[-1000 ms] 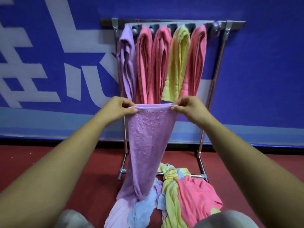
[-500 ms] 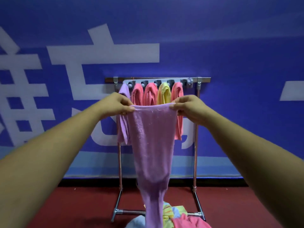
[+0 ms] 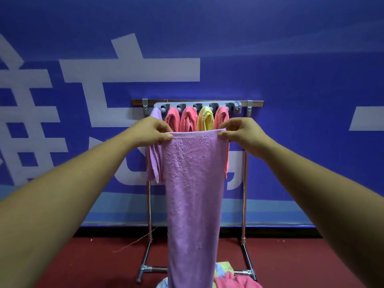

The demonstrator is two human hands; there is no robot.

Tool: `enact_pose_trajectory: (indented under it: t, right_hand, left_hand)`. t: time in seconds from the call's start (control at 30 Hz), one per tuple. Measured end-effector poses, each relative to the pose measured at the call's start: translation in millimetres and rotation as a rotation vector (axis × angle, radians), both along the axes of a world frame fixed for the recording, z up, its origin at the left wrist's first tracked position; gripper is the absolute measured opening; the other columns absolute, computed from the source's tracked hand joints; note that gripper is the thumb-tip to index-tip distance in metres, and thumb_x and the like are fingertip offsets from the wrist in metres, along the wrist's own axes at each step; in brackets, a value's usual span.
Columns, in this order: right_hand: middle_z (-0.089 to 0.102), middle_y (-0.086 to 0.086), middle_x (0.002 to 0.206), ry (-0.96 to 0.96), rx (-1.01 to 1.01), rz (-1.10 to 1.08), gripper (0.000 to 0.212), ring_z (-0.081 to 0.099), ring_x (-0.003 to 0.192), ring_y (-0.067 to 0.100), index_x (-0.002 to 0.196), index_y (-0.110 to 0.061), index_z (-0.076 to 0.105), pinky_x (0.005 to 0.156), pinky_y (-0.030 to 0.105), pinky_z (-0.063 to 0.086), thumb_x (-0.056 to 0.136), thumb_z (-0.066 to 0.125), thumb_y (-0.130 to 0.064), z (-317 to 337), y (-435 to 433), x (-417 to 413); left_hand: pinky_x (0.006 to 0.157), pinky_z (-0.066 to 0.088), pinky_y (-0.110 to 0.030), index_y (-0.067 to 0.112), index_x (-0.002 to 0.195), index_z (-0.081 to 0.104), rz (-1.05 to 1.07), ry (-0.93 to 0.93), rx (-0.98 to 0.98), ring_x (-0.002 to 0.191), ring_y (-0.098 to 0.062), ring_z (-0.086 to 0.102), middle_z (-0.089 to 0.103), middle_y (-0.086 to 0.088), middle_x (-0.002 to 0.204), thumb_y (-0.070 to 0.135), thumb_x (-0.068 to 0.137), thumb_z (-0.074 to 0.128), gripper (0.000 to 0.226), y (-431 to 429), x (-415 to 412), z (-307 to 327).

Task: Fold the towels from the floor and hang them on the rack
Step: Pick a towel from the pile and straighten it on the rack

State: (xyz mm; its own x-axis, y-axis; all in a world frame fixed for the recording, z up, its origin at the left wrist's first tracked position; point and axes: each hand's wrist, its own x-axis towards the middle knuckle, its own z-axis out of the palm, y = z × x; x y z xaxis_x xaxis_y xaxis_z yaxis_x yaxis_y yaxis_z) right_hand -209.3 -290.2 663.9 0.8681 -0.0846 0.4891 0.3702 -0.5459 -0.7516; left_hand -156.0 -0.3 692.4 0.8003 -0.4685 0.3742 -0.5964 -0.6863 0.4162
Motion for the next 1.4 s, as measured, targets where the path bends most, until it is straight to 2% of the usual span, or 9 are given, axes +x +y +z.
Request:
enact_pose_trajectory:
  t: [0.1,0.27,0.47,0.67,0.77,0.93,1.1,1.2,1.4]
  right_hand:
    - [0.075,0.008,0.085,0.013,0.032,-0.028,0.013,0.067,0.077,0.016,0.091,-0.013,0.079,0.084,0.042,0.059,0.08,0.082,-0.018,-4.5,-5.5,1.6]
    - [0.068,0.003,0.077,0.05,0.056,-0.068,0.011,0.056,0.069,0.013,0.085,-0.014,0.077,0.063,0.028,0.05,0.083,0.08,-0.024,-10.0,-7.4,-1.4]
    - [0.067,-0.001,0.079,0.095,0.122,-0.07,0.011,0.057,0.075,0.012,0.091,-0.012,0.077,0.06,0.023,0.047,0.085,0.078,-0.022,-14.6,-5.1,2.2]
    - [0.065,0.003,0.068,0.127,0.201,-0.039,0.009,0.058,0.069,0.021,0.088,-0.006,0.076,0.052,0.021,0.047,0.084,0.078,-0.014,-19.0,-4.6,7.5]
    - [0.069,0.005,0.067,0.102,0.222,-0.071,0.012,0.063,0.068,0.021,0.088,-0.003,0.077,0.056,0.024,0.051,0.082,0.08,-0.013,-22.1,-5.8,11.9]
    - [0.071,0.027,0.096,0.126,0.336,-0.009,0.019,0.07,0.073,0.02,0.101,0.01,0.071,0.078,0.033,0.062,0.087,0.073,-0.001,-25.2,-4.8,15.4]
    - [0.068,0.029,0.097,0.174,0.405,0.063,0.023,0.068,0.068,0.017,0.108,0.014,0.066,0.063,0.022,0.058,0.088,0.069,0.004,-22.5,2.4,12.3]
    - [0.07,0.031,0.105,0.15,0.344,0.064,0.022,0.067,0.069,0.018,0.106,0.011,0.068,0.063,0.023,0.057,0.087,0.072,0.001,-21.4,10.5,10.9]
    - [0.071,0.024,0.081,0.0,0.314,0.155,0.011,0.07,0.064,0.026,0.091,0.002,0.064,0.065,0.035,0.061,0.085,0.07,0.009,-14.6,35.5,0.9]
  left_hand:
    - [0.081,0.054,-0.029,0.023,0.092,0.068,-0.061,0.082,0.036,0.08,-0.013,0.062,0.068,0.003,0.088,0.028,0.094,0.065,0.006,1.3,1.4,-0.7]
    - [0.064,0.052,-0.027,0.011,0.094,0.062,-0.175,0.173,0.125,0.071,-0.013,0.061,0.065,0.001,0.083,0.029,0.096,0.061,0.018,-3.5,-7.8,0.3]
    - [0.055,0.045,-0.02,0.014,0.111,0.053,-0.385,0.378,0.05,0.056,-0.011,0.049,0.054,0.003,0.063,0.003,0.095,0.057,0.02,-14.8,-25.9,-2.3]
    - [0.078,0.054,-0.022,0.017,0.11,0.067,-0.451,0.316,0.251,0.08,-0.016,0.066,0.07,-0.01,0.092,0.013,0.092,0.067,0.018,-23.0,-31.5,-2.2]
    - [0.087,0.052,-0.015,0.025,0.117,0.066,-0.391,0.142,0.38,0.094,-0.004,0.068,0.073,0.005,0.101,0.015,0.093,0.066,0.026,-29.5,-33.9,-5.0]
    - [0.084,0.048,-0.018,0.027,0.105,0.073,-0.371,-0.062,0.259,0.092,0.0,0.062,0.068,0.013,0.098,0.031,0.092,0.066,0.015,-36.1,-31.7,-7.7]
    - [0.105,0.035,-0.022,0.025,0.095,0.076,-0.529,-0.098,0.137,0.122,0.0,0.045,0.057,0.02,0.123,0.035,0.088,0.069,0.014,-41.1,-35.2,-7.6]
    - [0.099,0.046,-0.035,0.028,0.098,0.075,-0.522,-0.017,0.152,0.108,-0.008,0.059,0.069,0.012,0.106,0.04,0.089,0.068,0.016,-44.1,-41.2,-5.6]
    - [0.077,0.05,-0.025,0.023,0.096,0.078,-0.251,-0.113,-0.045,0.089,-0.007,0.065,0.074,0.005,0.09,0.04,0.087,0.071,0.02,-50.5,-40.3,-11.3]
